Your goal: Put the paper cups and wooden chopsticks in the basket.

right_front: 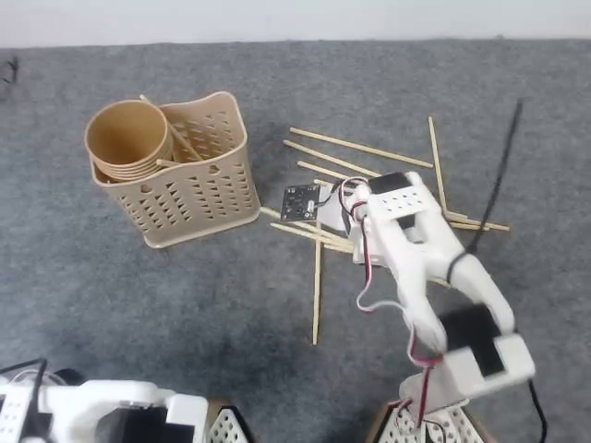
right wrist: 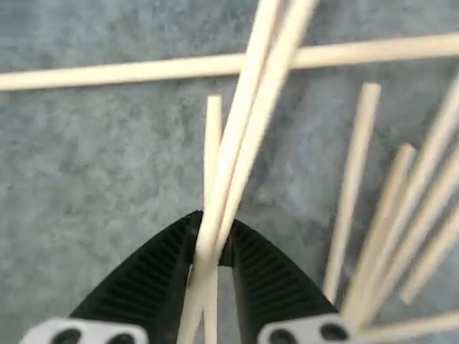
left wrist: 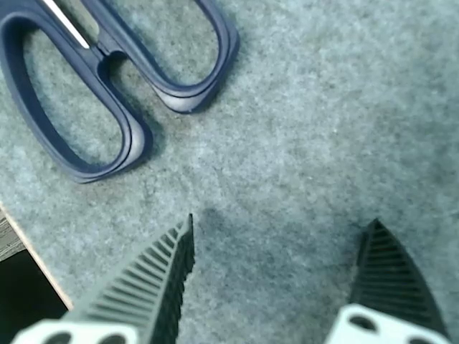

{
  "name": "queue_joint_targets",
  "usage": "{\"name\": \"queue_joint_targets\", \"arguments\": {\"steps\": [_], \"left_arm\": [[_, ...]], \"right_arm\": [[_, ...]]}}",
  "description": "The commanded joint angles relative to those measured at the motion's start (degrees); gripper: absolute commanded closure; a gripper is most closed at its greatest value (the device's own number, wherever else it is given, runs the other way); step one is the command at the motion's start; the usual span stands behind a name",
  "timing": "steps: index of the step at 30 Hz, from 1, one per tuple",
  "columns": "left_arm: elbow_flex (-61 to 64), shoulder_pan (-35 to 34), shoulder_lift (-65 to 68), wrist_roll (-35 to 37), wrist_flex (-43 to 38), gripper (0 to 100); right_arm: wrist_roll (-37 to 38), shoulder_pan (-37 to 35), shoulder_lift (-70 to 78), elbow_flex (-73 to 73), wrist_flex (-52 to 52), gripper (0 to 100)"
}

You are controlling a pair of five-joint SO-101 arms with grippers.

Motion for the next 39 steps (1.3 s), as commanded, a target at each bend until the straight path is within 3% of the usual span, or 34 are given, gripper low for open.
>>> {"name": "queue_joint_targets", "arguments": {"steps": [1,10,17,26,30,35,39], "left_arm": [[0.0,0.4,-1.4,-0.5,-1.0,65],[0.0,0.4,-1.4,-0.5,-1.0,65],[0.0,0.4,-1.4,-0.5,-1.0,65],[0.0,0.4,-1.4,-0.5,-1.0,65],[0.0,0.4,-1.4,-0.5,-1.0,65],[0.0,0.4,-1.4,-0.5,-1.0,65],[0.0,0.4,-1.4,-0.5,-1.0,65]], "right_arm": [[-0.6,0.1,-12.2,-2.3,5.3,99.1],[-0.8,0.5,-32.1,-2.2,17.2,99.1],[-6.0,0.3,-39.0,-2.8,18.0,99.1],[-23.6,-0.6,-42.3,-17.1,16.9,99.1],[-35.3,-2.3,-42.5,-20.8,10.0,99.1],[-51.9,-7.3,-41.6,-23.8,-11.8,99.1],[-52.0,-12.8,-36.3,-19.2,-34.2,99.1]]}}
